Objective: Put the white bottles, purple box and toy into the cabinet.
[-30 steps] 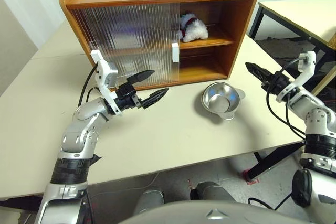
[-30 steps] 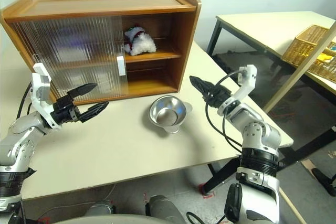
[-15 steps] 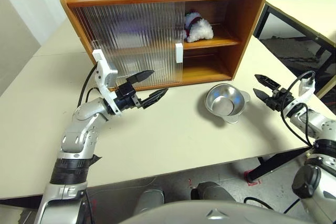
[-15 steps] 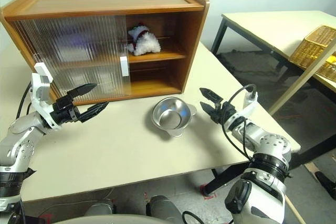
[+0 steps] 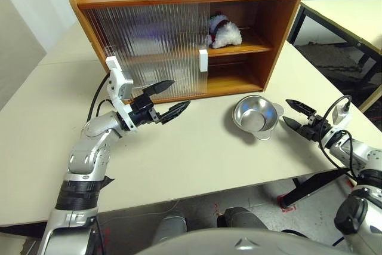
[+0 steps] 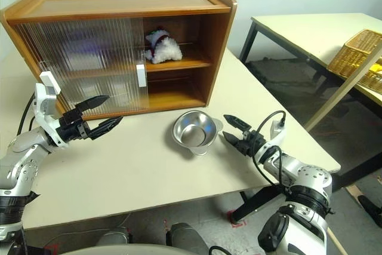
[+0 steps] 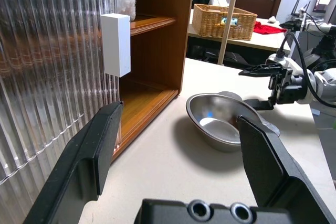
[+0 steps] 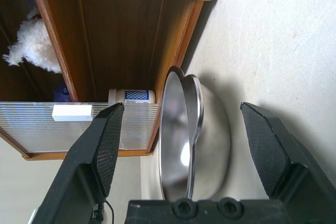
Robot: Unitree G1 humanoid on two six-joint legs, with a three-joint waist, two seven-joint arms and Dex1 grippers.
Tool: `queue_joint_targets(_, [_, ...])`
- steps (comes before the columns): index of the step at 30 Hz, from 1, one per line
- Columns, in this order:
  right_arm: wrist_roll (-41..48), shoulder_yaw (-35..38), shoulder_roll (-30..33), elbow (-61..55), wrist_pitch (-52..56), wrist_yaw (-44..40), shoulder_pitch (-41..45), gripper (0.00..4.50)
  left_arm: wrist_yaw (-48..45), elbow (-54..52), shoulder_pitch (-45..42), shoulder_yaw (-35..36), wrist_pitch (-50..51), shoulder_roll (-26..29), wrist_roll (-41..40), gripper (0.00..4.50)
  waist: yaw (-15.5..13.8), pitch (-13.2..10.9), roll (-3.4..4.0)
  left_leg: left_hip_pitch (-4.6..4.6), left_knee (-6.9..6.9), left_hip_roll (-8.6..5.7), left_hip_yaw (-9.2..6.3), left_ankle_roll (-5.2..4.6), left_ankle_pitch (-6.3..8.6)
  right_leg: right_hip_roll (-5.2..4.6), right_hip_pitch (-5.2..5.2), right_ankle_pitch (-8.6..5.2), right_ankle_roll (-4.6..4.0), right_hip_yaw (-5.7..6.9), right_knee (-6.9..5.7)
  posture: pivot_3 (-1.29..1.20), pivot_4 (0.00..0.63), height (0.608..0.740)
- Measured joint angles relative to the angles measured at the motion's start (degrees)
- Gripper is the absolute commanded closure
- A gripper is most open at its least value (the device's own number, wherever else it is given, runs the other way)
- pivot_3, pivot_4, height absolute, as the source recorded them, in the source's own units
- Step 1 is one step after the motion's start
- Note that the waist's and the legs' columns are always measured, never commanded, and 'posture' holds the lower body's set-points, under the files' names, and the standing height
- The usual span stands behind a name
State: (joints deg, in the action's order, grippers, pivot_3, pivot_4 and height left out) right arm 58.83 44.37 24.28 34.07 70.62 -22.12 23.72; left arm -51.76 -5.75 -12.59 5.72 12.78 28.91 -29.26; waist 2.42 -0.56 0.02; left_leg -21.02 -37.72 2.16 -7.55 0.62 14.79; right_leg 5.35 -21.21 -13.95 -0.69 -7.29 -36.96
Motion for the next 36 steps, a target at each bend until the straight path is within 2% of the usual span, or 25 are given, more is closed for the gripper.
queue_joint_targets(7, [-0.6,-0.7,-2.7,0.1,-2.2,0.3,0.4,0.05,0.0,-0.1,0.0,0.0,0.0,0.5,0.0,0.00,0.0,0.0,0.00,-0.01,0.02,0.01,-0.01,0.00,0.02,0.01,-0.02,-0.02,-0.03,0.01,0.00,-0.05,0.000,0.740])
queue_joint_targets(22, [-2.3,-2.8,-1.4,4.9,-6.8,-3.2,2.3,0.05,0.1,-0.7,0.0,0.0,0.5,1.1,0.0,0.00,-0.2,0.0,0.00,-0.02,0.02,0.02,-0.01,0.01,0.03,0.00,-0.02,-0.02,-0.04,0.01,0.00,-0.05,0.000,0.740])
queue_joint_targets(25, [-2.4,-2.8,-1.0,5.4,-7.2,-3.6,2.4,0.99,0.1,-0.7,0.0,0.0,0.6,1.1,0.0,0.00,-0.2,0.0,0.00,-0.02,0.02,0.02,-0.01,0.01,0.03,0.00,-0.02,-0.02,-0.04,0.01,0.00,-0.05,0.000,0.740])
queue_joint_targets(34, [-2.4,-2.8,0.1,6.9,-7.2,-4.9,3.2,4.47,0.1,-0.7,-0.1,0.0,0.6,1.3,0.0,0.00,-0.2,0.0,-0.01,-0.01,0.01,0.02,0.00,0.01,0.03,0.01,0.00,-0.02,-0.04,0.01,0.00,-0.05,0.000,0.740])
queue_joint_targets(36, [-2.5,-2.9,0.6,7.1,-7.3,-5.1,3.6,4.47,0.1,-0.7,-0.2,0.0,0.6,1.3,0.0,0.00,-0.2,0.0,-0.02,0.00,-0.02,0.00,0.00,0.01,0.03,0.00,0.02,-0.02,-0.03,0.00,0.00,-0.05,0.000,0.740])
